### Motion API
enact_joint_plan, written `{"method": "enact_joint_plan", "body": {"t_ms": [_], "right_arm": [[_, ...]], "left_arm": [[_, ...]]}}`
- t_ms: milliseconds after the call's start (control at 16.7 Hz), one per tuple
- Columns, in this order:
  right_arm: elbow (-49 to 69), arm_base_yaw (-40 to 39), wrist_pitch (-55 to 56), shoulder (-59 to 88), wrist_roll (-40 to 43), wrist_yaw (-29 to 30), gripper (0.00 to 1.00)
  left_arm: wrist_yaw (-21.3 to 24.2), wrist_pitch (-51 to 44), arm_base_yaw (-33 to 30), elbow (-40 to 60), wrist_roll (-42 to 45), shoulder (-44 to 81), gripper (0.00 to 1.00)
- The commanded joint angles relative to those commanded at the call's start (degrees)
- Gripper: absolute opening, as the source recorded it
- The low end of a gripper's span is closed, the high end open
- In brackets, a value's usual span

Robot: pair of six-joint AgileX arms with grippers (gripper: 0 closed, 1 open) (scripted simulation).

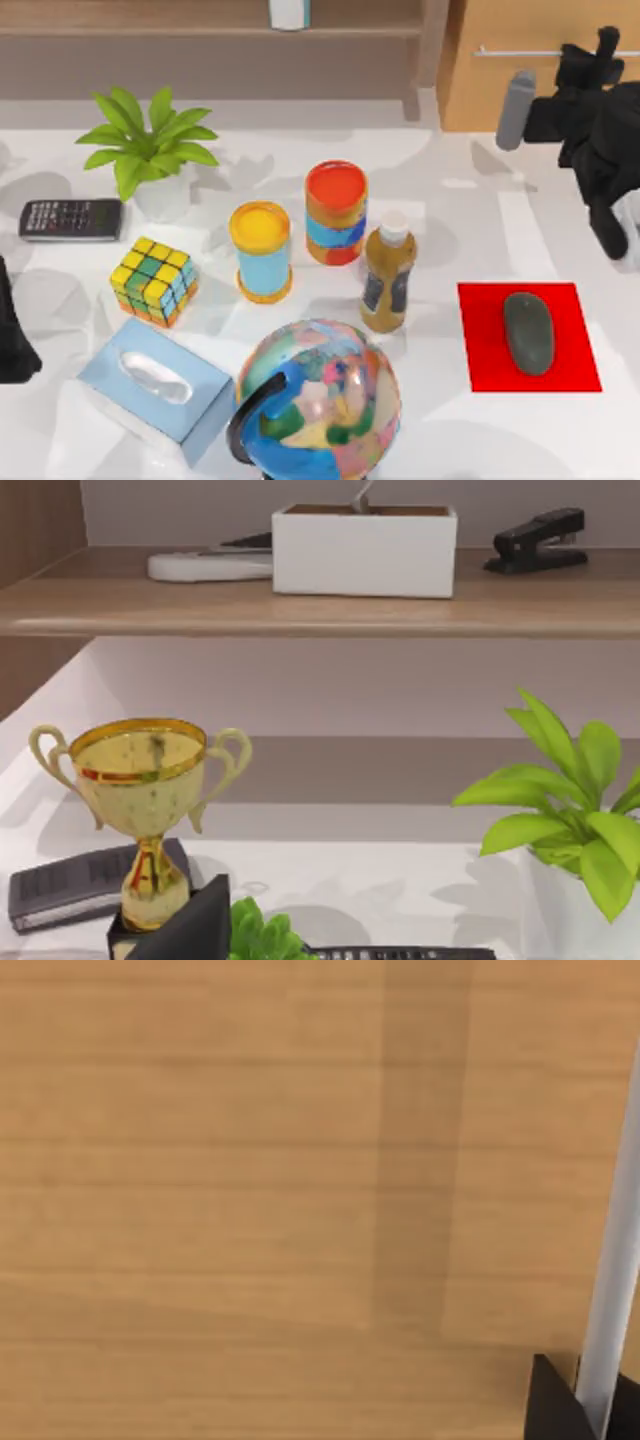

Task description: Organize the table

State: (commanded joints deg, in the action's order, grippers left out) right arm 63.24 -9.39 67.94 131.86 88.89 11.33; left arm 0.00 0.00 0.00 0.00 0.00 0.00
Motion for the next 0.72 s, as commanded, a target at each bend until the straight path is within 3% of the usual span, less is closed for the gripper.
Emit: {"method": "enact_joint_plan", "body": {"t_ms": [600, 720], "right_arm": [[0.00, 0.00, 0.00, 0.00, 0.00, 0.00, 0.98], [0.00, 0.00, 0.00, 0.00, 0.00, 0.00, 1.00]], "left_arm": [[0.00, 0.00, 0.00, 0.00, 0.00, 0.00, 1.00], [0.00, 0.00, 0.00, 0.00, 0.00, 0.00, 1.00]]}}
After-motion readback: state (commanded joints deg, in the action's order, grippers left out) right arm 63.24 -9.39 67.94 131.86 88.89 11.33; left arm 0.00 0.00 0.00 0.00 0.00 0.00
